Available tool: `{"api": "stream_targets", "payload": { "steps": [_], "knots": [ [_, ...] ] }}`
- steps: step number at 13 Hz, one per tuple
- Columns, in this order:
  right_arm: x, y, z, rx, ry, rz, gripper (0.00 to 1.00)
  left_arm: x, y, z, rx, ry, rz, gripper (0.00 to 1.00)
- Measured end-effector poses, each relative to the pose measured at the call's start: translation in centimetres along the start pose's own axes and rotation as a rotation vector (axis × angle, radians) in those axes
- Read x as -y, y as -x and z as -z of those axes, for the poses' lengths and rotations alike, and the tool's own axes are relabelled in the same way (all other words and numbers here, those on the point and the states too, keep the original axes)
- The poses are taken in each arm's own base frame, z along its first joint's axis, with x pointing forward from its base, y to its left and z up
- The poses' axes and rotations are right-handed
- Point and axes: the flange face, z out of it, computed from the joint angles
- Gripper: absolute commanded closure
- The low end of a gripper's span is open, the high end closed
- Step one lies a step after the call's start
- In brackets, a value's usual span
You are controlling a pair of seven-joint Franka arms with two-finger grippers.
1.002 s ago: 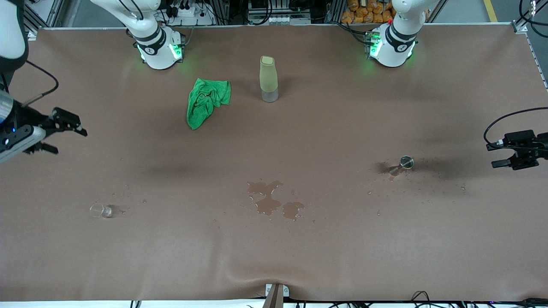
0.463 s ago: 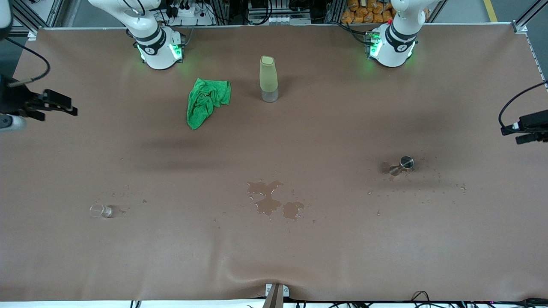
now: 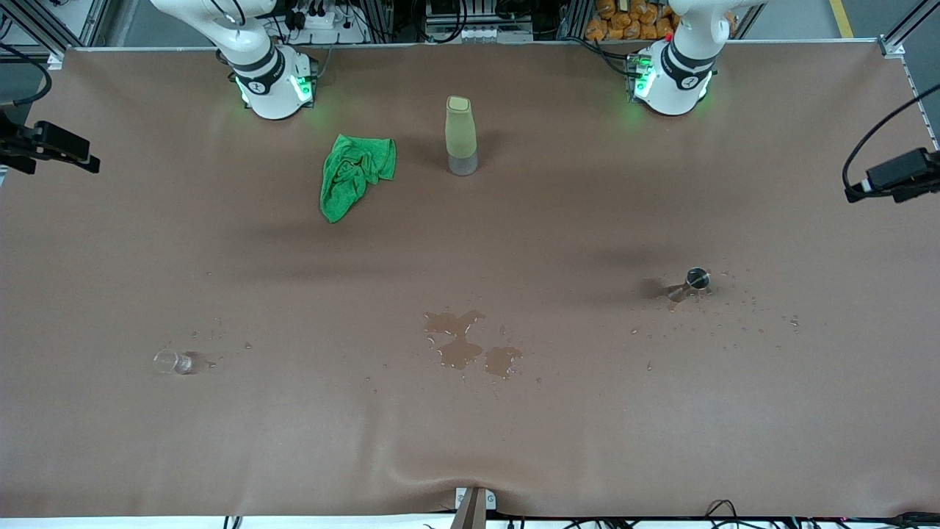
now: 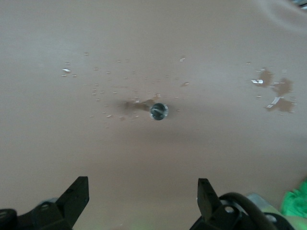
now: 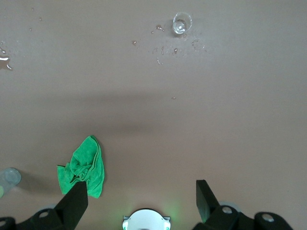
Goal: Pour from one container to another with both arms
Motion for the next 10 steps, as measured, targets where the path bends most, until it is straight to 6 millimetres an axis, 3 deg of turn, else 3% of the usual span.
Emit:
{"api": "stream_targets", "payload": {
  "steps": [2, 4, 10],
  "knots": [
    [-0.1, -0.1, 0.4, -0.020, 0.002, -0.001, 0.00, -4.2, 1.5, 0.4, -0.010, -0.075, -0.048, 0.00],
    [0.0, -0.6, 0.9, -0.068, 0.006, 0.000, 0.00, -6.7, 2.4, 0.3, -0.011, -0.082, -0.064, 0.00],
    [-0.3, -0.7, 1.0, -0.078, 0.006, -0.004, 0.00, -8.7, 2.5, 0.2, -0.039, -0.106, -0.079, 0.00]
  ]
}}
